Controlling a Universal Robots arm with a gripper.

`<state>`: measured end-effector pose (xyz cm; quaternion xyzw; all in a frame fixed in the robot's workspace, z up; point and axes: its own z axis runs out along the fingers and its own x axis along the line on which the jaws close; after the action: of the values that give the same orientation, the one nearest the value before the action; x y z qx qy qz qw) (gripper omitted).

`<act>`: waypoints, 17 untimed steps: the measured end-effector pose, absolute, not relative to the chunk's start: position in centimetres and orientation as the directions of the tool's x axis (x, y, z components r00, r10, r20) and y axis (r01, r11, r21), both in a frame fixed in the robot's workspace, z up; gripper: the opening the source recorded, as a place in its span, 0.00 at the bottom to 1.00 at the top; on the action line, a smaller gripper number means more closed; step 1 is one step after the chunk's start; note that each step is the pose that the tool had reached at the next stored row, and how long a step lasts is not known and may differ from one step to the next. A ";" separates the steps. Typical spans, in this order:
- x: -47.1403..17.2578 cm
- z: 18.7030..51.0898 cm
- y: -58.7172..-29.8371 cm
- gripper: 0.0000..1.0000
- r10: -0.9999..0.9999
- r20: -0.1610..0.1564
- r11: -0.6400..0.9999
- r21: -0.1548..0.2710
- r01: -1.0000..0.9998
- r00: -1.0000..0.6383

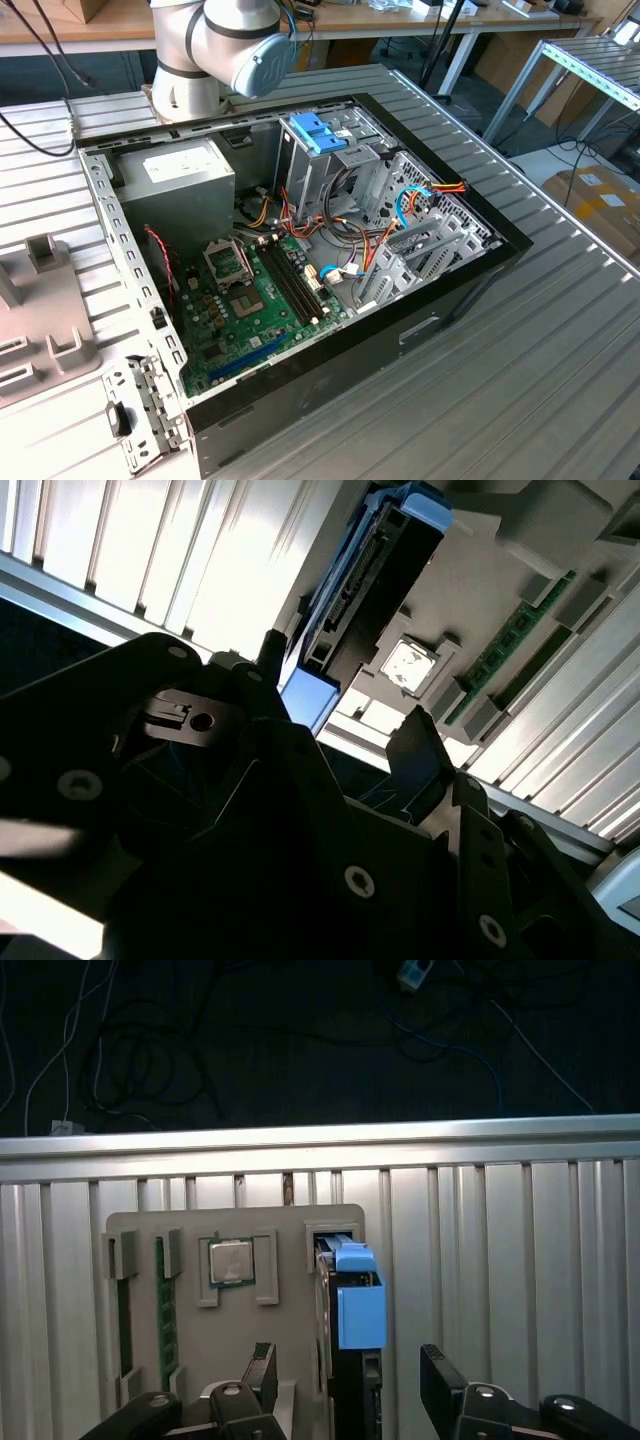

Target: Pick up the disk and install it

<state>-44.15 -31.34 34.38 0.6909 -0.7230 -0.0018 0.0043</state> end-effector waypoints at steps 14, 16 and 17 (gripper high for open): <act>-44.6 32.8 -31.3 0.68 -0.999 0.004 0.045 0.009 -0.999 -0.045; -44.8 32.5 -31.3 0.68 -0.999 0.004 0.041 0.009 -0.999 -0.041; -44.8 32.5 -31.3 0.68 -0.999 0.004 0.038 0.009 -0.999 -0.038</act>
<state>-44.80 -31.34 32.47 0.6935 -0.7204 -0.0018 0.0043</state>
